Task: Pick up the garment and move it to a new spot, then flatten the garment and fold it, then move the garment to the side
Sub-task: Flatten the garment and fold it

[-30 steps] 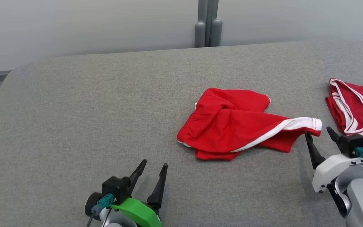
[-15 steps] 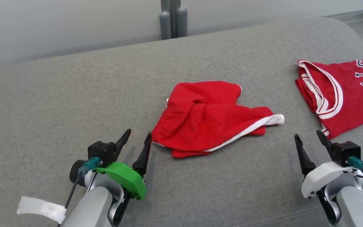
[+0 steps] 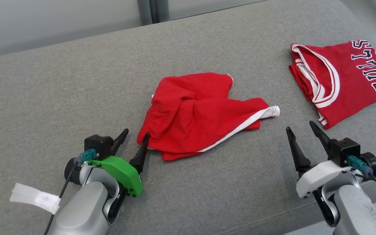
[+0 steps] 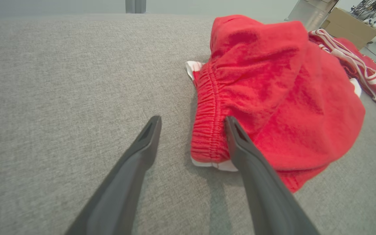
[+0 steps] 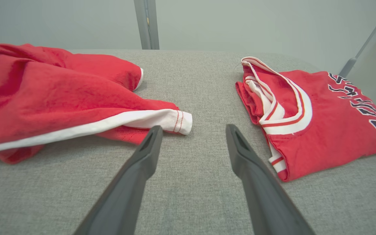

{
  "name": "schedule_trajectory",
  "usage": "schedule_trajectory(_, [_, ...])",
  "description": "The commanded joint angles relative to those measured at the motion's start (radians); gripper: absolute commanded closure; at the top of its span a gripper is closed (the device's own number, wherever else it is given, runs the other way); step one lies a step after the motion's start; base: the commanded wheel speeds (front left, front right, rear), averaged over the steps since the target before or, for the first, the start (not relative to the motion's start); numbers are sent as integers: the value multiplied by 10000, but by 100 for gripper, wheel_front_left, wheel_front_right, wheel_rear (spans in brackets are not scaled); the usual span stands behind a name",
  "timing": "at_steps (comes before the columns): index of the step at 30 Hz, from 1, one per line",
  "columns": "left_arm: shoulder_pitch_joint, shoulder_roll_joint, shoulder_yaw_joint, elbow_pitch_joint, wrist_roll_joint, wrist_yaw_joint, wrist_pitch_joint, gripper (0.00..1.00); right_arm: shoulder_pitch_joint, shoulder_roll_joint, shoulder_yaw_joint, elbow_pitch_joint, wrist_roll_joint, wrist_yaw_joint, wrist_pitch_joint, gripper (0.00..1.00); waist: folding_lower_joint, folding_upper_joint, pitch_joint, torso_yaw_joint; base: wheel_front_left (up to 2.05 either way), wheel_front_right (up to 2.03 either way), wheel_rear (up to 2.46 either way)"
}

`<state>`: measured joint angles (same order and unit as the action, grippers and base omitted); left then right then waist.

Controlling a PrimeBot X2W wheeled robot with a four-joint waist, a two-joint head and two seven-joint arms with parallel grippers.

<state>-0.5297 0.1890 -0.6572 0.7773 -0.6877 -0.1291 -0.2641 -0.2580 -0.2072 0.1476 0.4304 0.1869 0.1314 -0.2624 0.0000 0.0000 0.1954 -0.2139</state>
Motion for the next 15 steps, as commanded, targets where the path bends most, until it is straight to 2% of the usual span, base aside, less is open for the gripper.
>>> schedule_trajectory(1, [-217, 101, -154, 79, -179, -18, 6, 0, -140, 30, 50, -64, -57, -17, -26, 0, 0, 0, 92, -96, 0, 0, 0])
schedule_trajectory(10, [-567, 419, -1569, 58, -1378, -18, 6, 0, -136, 70, 84, -22, -24, -17, -26, 0, 0, 0, 147, -156, 0, 0, 0])
schedule_trajectory(11, [-614, 461, -1713, 25, -1482, -18, 6, 8, -133, 82, 83, -18, -27, -17, -26, 0, 0, 0, 148, -155, 0, 0, 0])
schedule_trajectory(13, [-727, 515, -1843, -136, -1587, -18, 4, 57, -119, 114, 51, -38, -39, -17, -27, 0, 0, 0, 151, -151, 0, 0, 0])
schedule_trajectory(15, [-781, 601, -1894, -296, -1602, -18, 6, 100, -109, 119, 20, -50, -43, -17, -27, 0, 0, 0, 165, -128, 0, 0, 0])
